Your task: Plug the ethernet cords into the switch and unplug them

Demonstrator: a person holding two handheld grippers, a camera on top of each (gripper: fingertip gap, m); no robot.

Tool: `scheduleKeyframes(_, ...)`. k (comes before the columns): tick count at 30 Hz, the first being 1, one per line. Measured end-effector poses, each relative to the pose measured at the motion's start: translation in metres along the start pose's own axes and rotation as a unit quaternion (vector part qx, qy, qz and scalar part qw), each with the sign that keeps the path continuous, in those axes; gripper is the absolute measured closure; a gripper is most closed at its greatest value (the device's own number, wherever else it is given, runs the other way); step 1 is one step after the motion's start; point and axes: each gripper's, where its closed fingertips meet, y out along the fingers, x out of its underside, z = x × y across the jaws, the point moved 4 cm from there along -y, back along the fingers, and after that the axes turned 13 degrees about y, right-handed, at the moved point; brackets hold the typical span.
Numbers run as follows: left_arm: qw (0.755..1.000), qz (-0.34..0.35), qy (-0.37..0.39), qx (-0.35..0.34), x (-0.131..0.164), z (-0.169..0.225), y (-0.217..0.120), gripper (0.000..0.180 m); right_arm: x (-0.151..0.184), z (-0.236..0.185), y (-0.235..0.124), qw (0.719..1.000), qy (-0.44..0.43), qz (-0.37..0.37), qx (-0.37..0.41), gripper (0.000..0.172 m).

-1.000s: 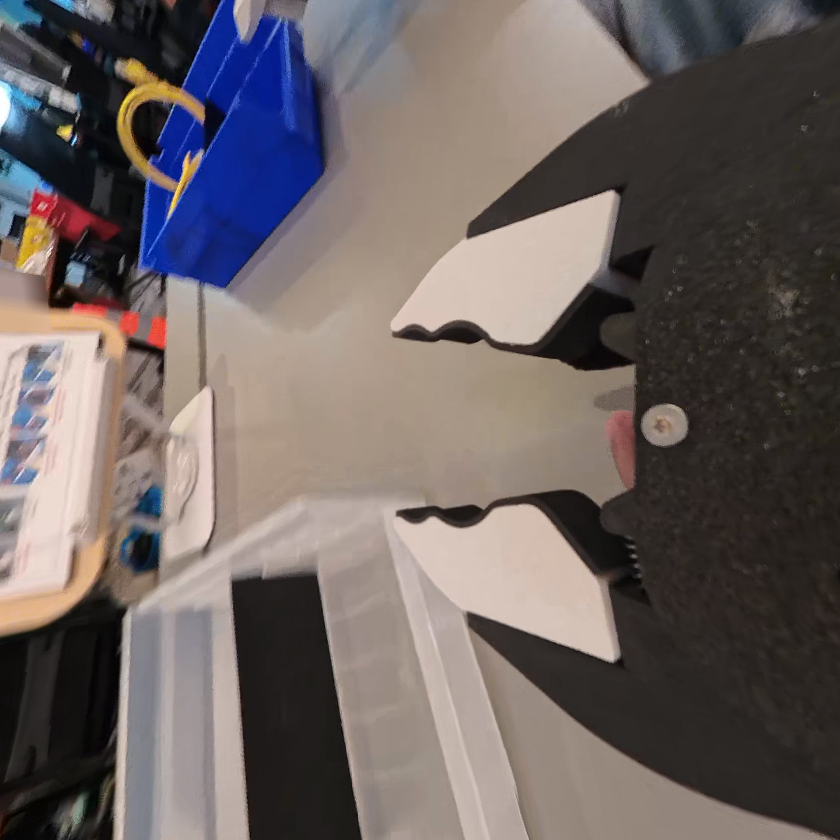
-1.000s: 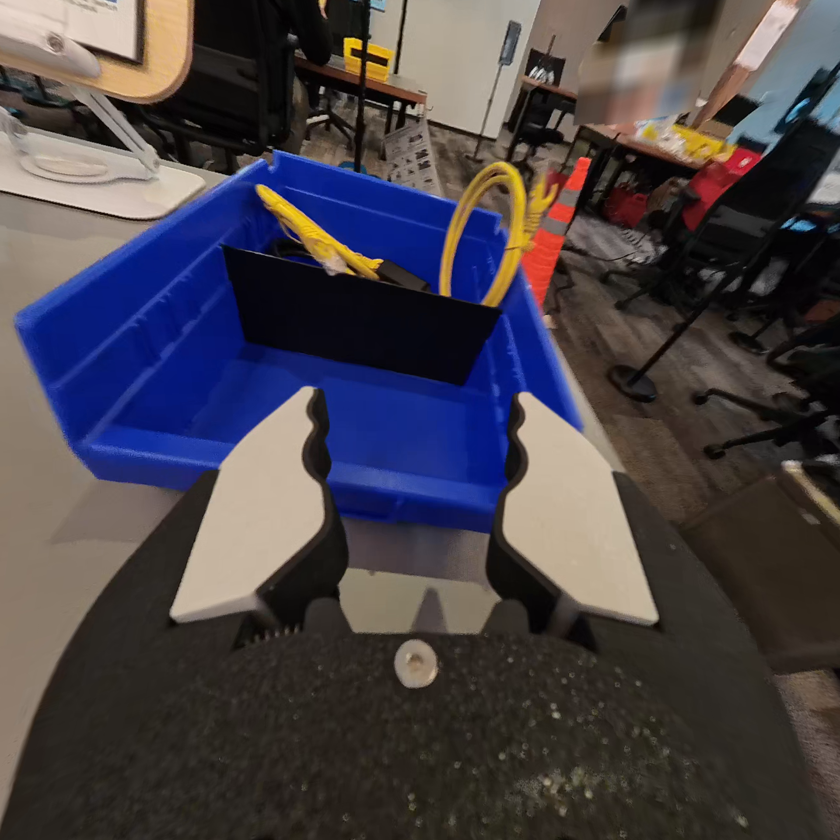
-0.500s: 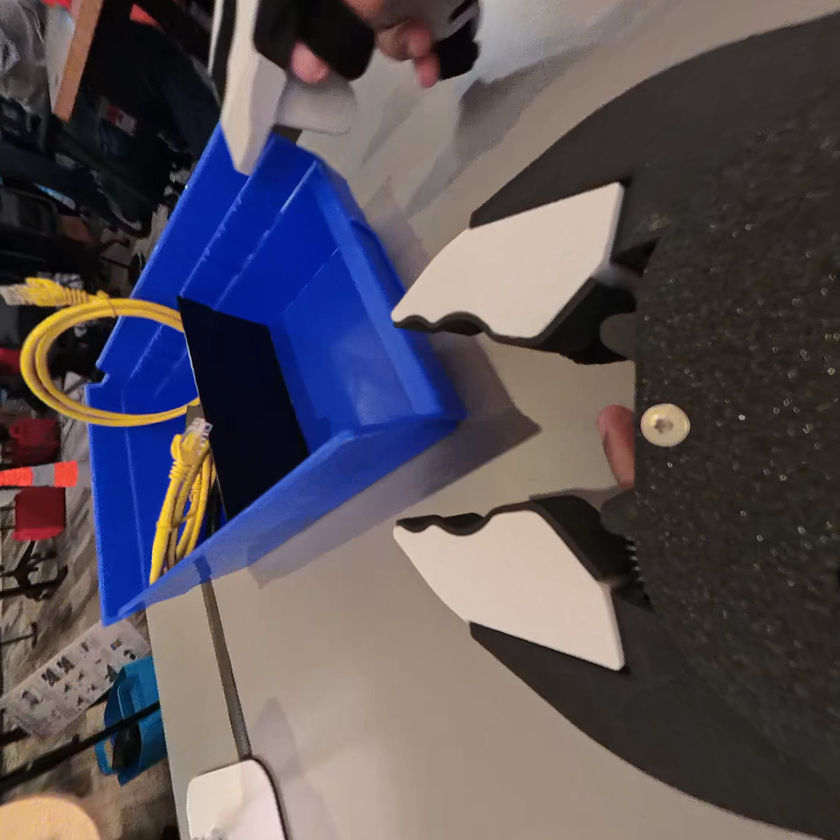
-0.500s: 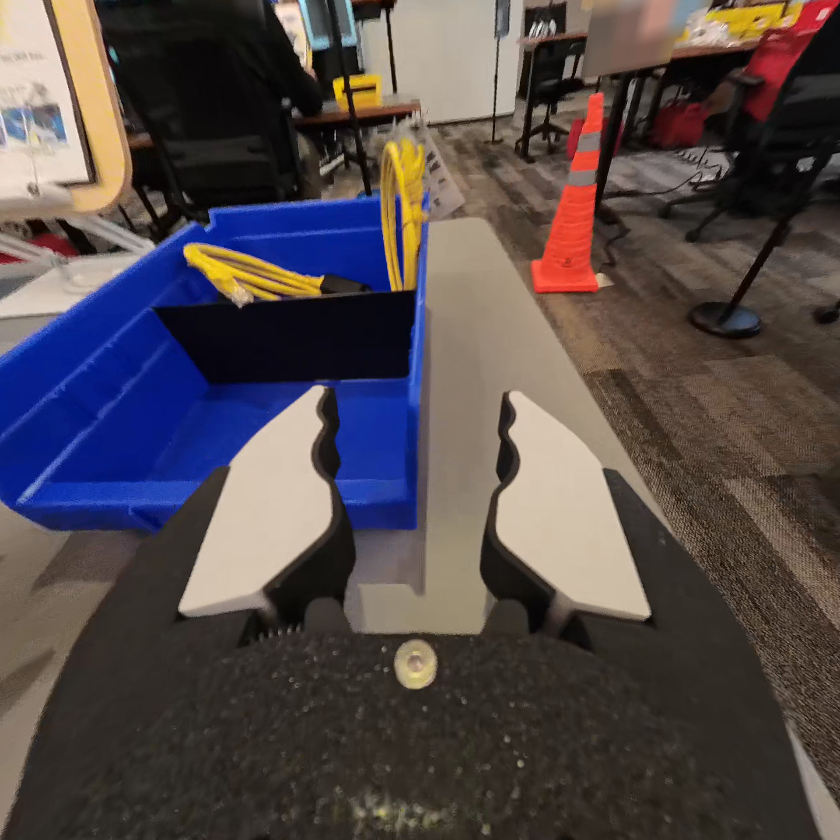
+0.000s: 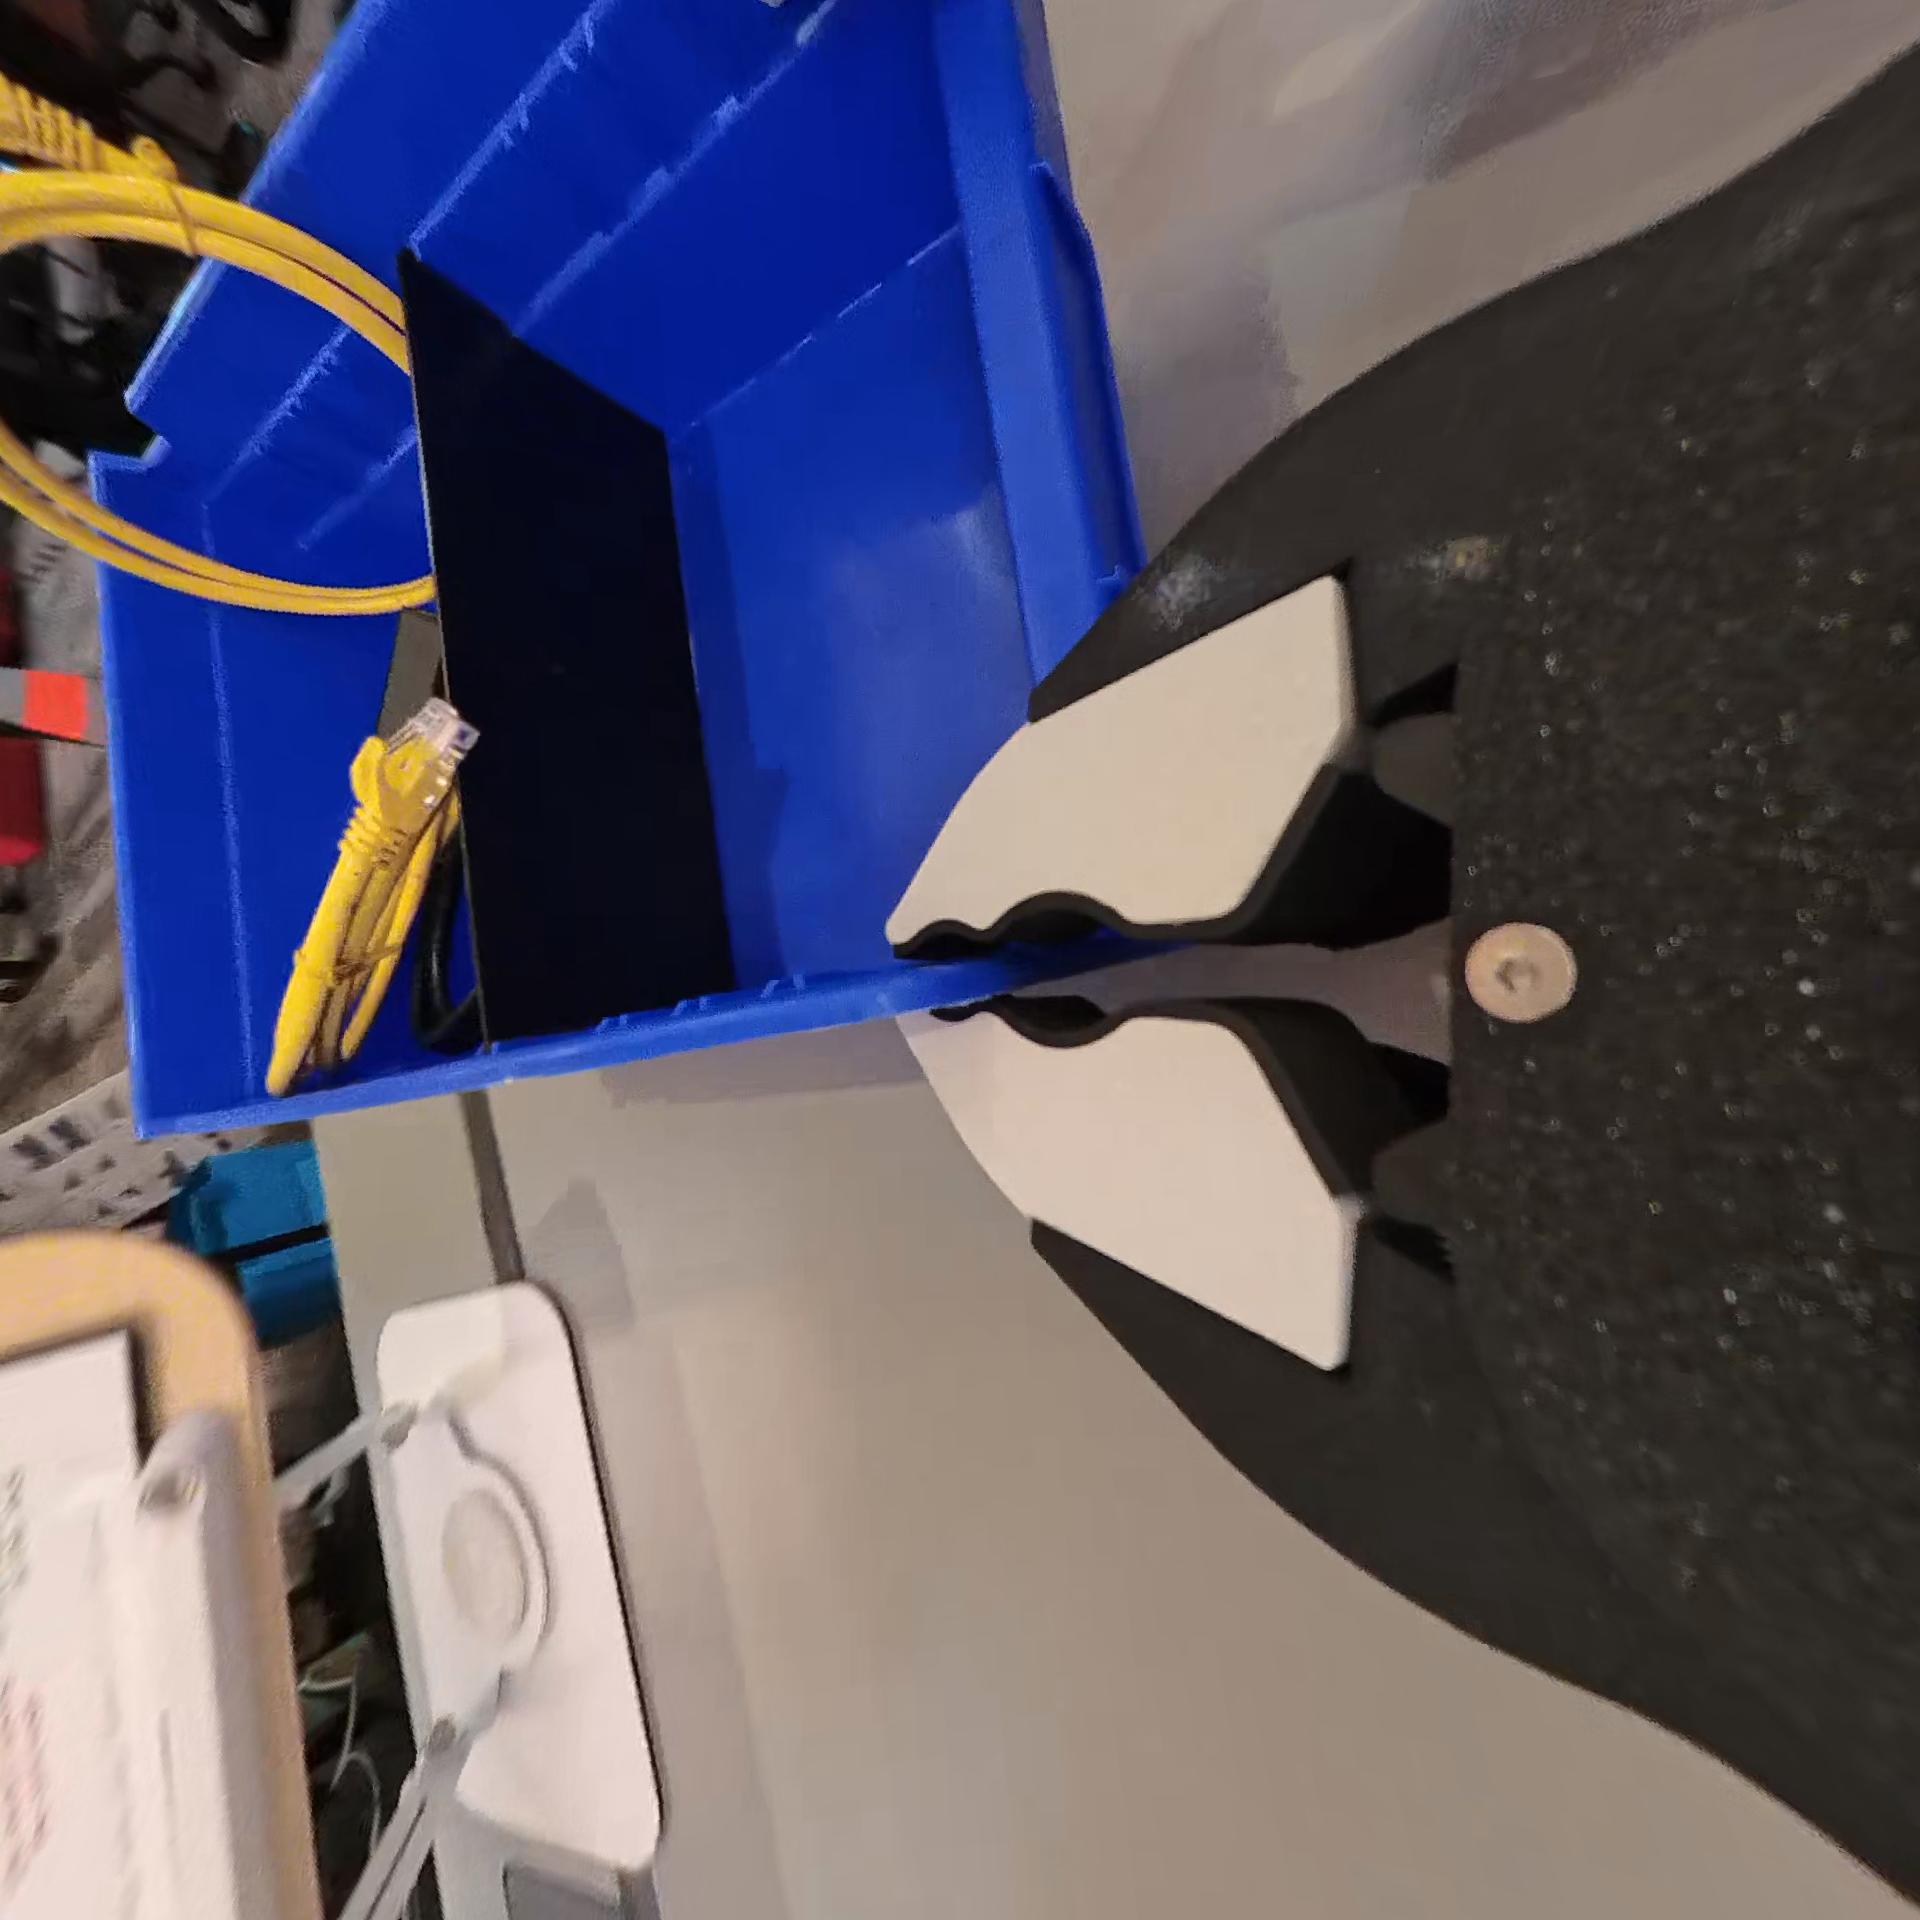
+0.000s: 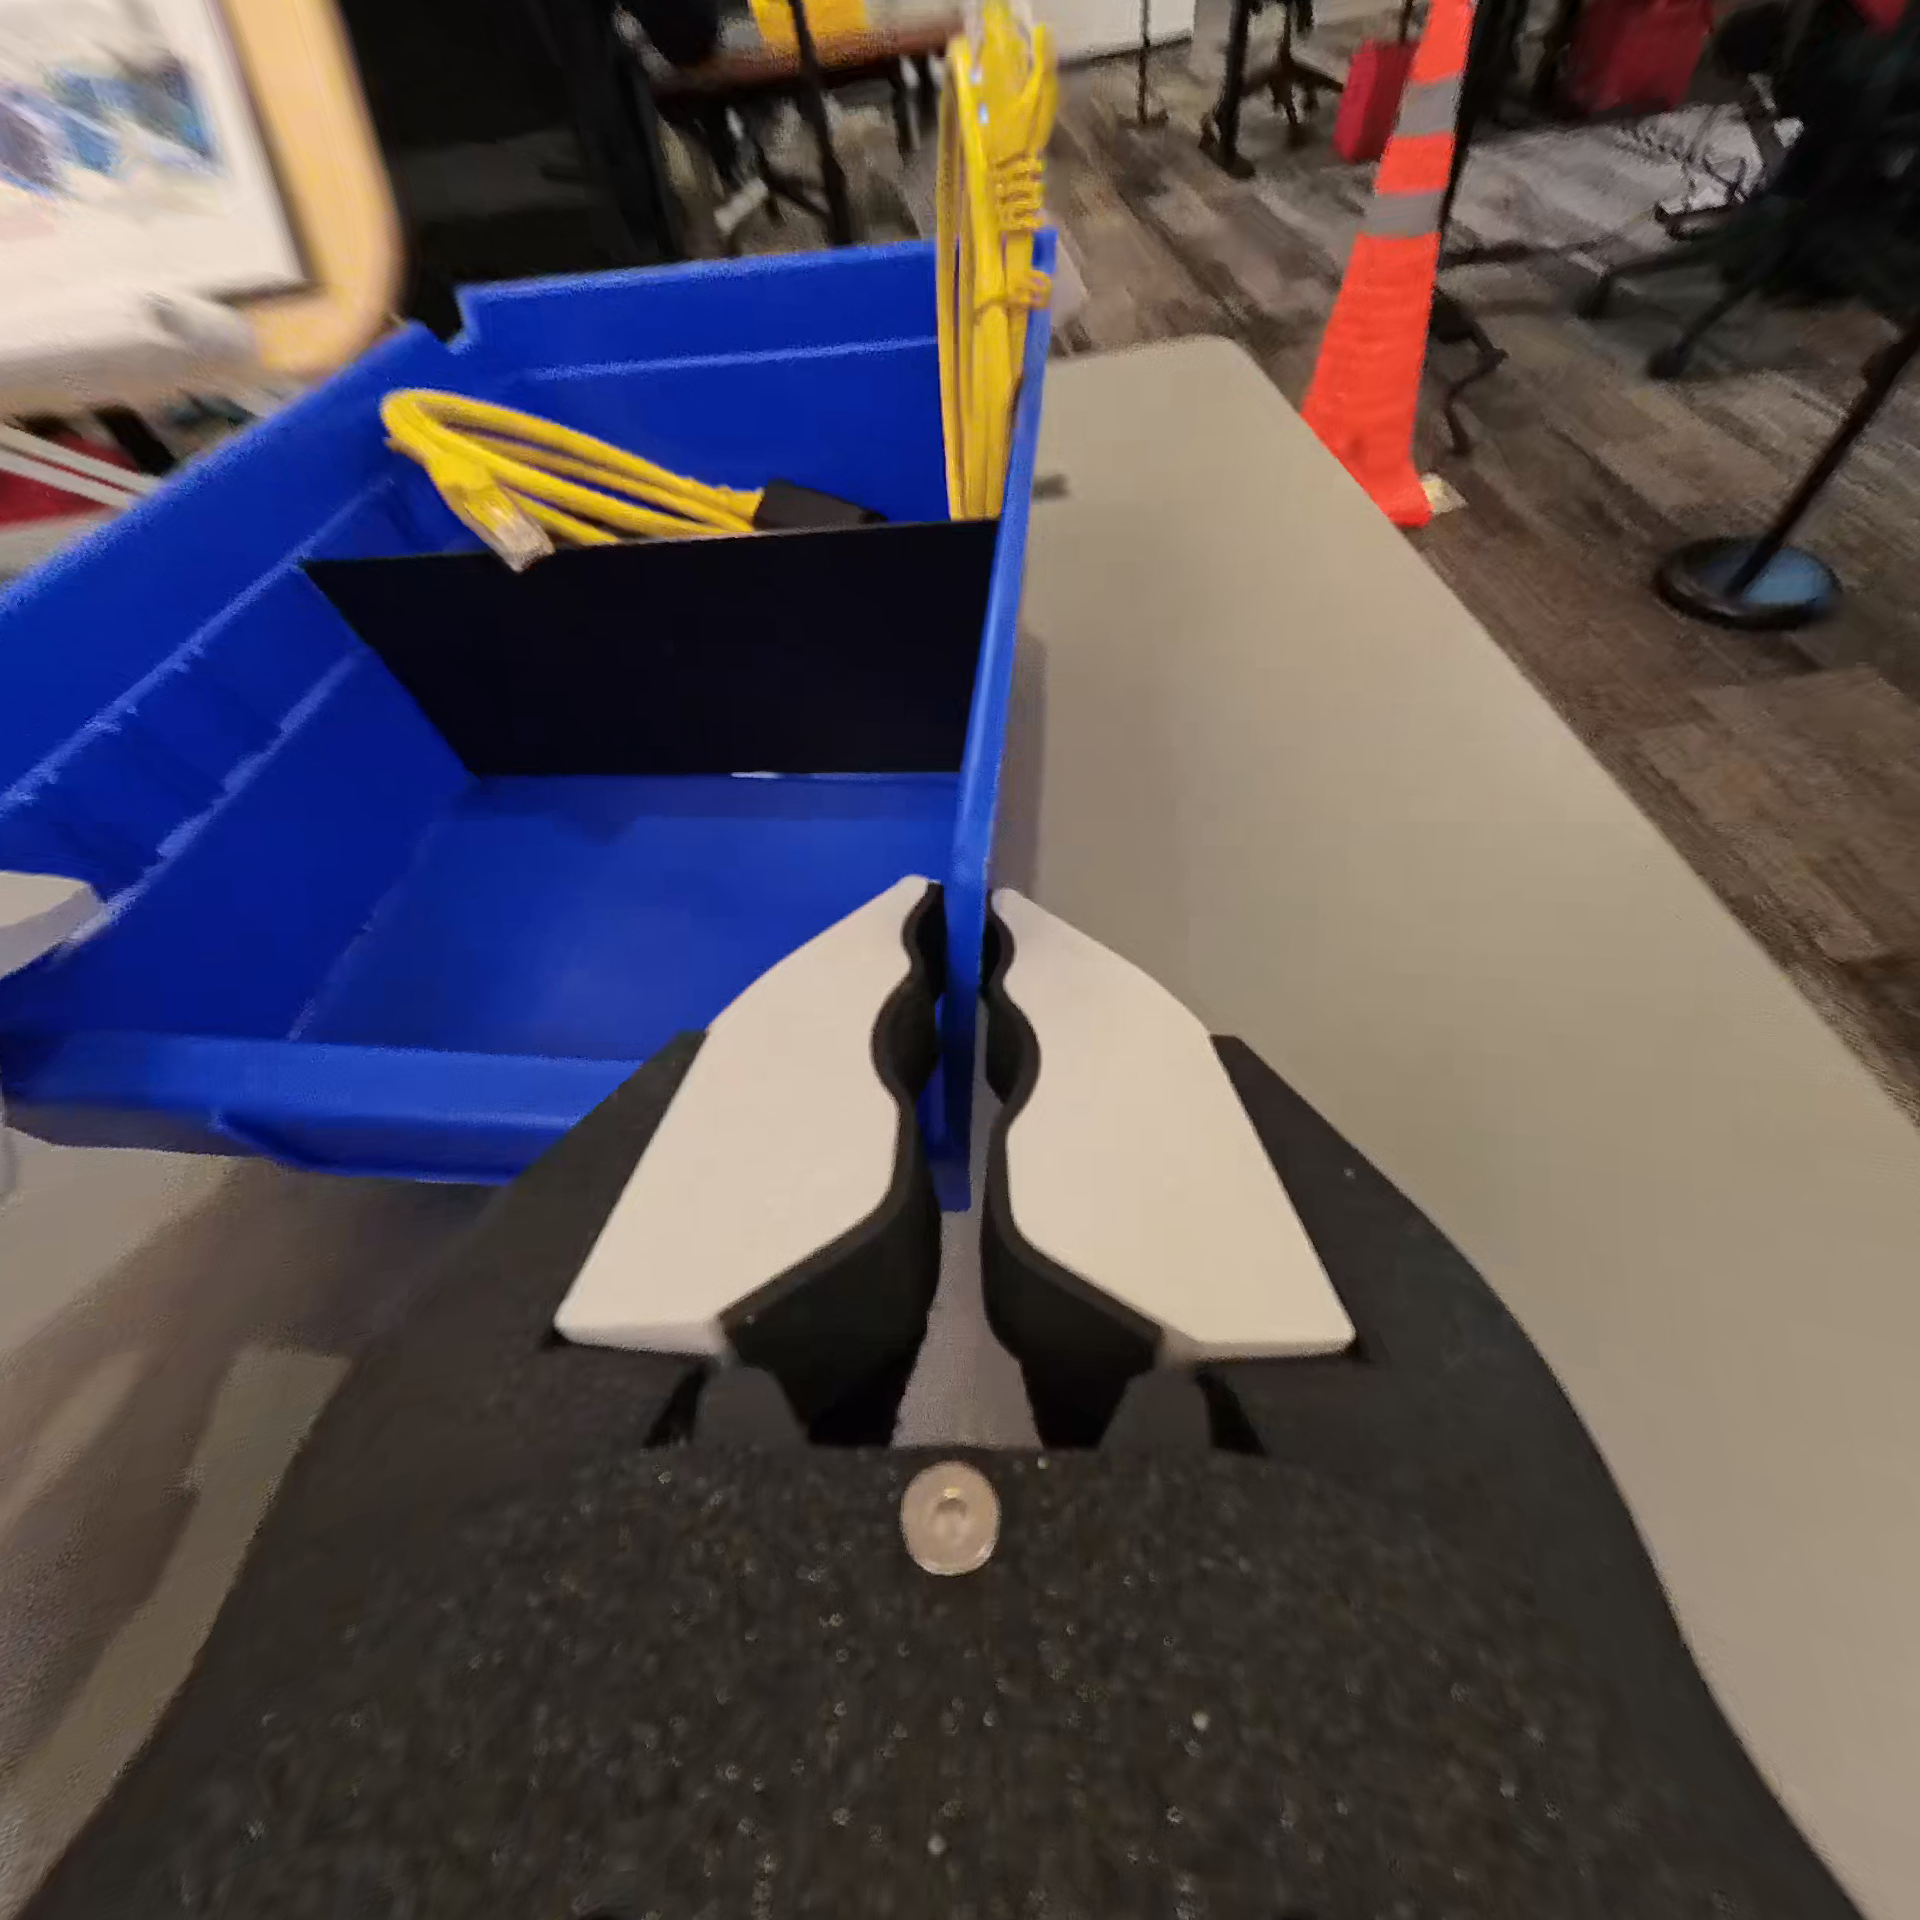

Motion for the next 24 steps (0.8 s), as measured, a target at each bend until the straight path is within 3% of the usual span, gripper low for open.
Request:
scheduleKeyframes(5, 0.999, 0.026, 0.007, -0.046, 0.022, -0.063, -0.070, 0.177, 0.009, -0.081, -0.033, 0.996, -0.007, 0.044, -0.072, 0.167)
scheduleKeyframes(10, 0.996, -0.012, -0.017, -0.082, 0.074, -0.130, -0.128, 0.177, 0.049, -0.168, -0.051, 0.992, -0.013, 0.020, -0.121, 0.167)
scheduleKeyframes(15, 0.996, -0.033, -0.037, -0.076, 0.124, -0.167, -0.133, 0.175, 0.085, -0.215, -0.037, 0.989, -0.039, -0.018, -0.140, 0.167)
scheduleKeyframes(18, 0.997, -0.028, 0.017, -0.070, 0.139, -0.177, -0.121, 0.172, 0.115, -0.217, -0.023, 0.987, -0.040, -0.079, -0.137, 0.164)
scheduleKeyframes(22, 1.000, -0.020, 0.014, -0.017, 0.135, -0.164, -0.132, 0.125, 0.109, -0.214, -0.029, 0.969, -0.024, -0.113, -0.218, 0.150)
scheduleKeyframes(24, 0.998, -0.003, 0.020, -0.058, 0.135, -0.174, -0.149, 0.108, 0.094, -0.209, -0.039, 0.958, -0.029, -0.089, -0.270, 0.139)
